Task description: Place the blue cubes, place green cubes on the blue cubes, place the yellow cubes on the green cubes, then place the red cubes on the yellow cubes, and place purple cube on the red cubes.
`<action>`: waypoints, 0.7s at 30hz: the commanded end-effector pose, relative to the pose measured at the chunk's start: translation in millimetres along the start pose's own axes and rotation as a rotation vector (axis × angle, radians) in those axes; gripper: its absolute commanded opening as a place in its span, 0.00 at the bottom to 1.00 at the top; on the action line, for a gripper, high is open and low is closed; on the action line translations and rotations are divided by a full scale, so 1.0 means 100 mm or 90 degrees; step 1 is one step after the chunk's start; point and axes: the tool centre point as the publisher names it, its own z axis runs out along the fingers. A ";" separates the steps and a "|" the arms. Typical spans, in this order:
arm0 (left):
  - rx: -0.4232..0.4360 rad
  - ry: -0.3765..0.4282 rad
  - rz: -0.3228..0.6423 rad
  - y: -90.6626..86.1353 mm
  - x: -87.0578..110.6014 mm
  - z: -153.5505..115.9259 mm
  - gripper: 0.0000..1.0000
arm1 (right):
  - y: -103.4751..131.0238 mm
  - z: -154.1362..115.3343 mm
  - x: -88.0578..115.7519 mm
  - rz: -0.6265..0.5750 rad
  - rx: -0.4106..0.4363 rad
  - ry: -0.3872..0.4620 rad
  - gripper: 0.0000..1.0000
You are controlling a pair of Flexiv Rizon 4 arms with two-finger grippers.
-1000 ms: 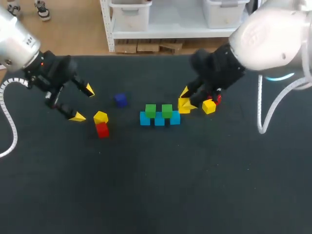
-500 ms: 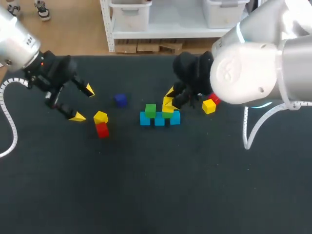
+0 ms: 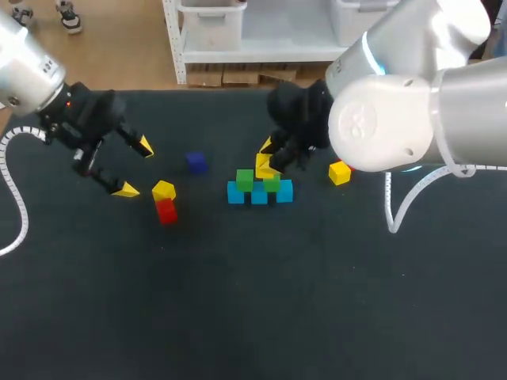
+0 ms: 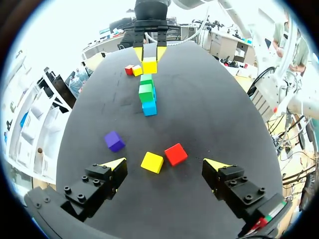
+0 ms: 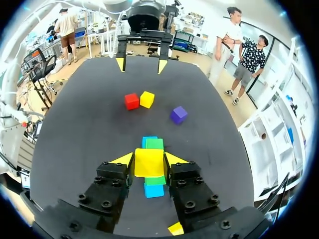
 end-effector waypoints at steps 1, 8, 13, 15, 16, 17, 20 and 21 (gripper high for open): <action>-0.002 -0.002 0.002 -0.01 0.01 0.00 1.00 | -0.05 0.06 -0.03 0.002 -0.003 0.003 0.00; -0.002 -0.002 0.002 -0.01 0.01 0.00 1.00 | -0.05 0.11 -0.03 -0.002 -0.006 0.006 0.00; -0.002 -0.002 0.002 -0.01 0.01 0.00 1.00 | -0.05 0.14 -0.01 0.000 -0.008 0.010 0.00; -0.002 -0.002 0.002 -0.01 0.01 0.00 1.00 | -0.05 0.15 0.00 0.001 -0.009 0.011 0.00; -0.002 -0.002 0.002 -0.01 0.01 0.00 1.00 | -0.05 0.15 0.00 0.002 -0.009 0.012 0.00; -0.002 -0.002 0.002 -0.01 0.01 0.00 1.00 | -0.05 0.16 0.01 0.002 -0.009 0.012 0.00; -0.002 -0.002 0.002 -0.01 0.01 0.00 1.00 | -0.06 0.17 0.01 0.002 -0.010 0.014 0.00; -0.002 -0.002 0.002 -0.01 0.01 0.00 1.00 | -0.06 0.17 0.01 0.002 -0.011 0.014 0.00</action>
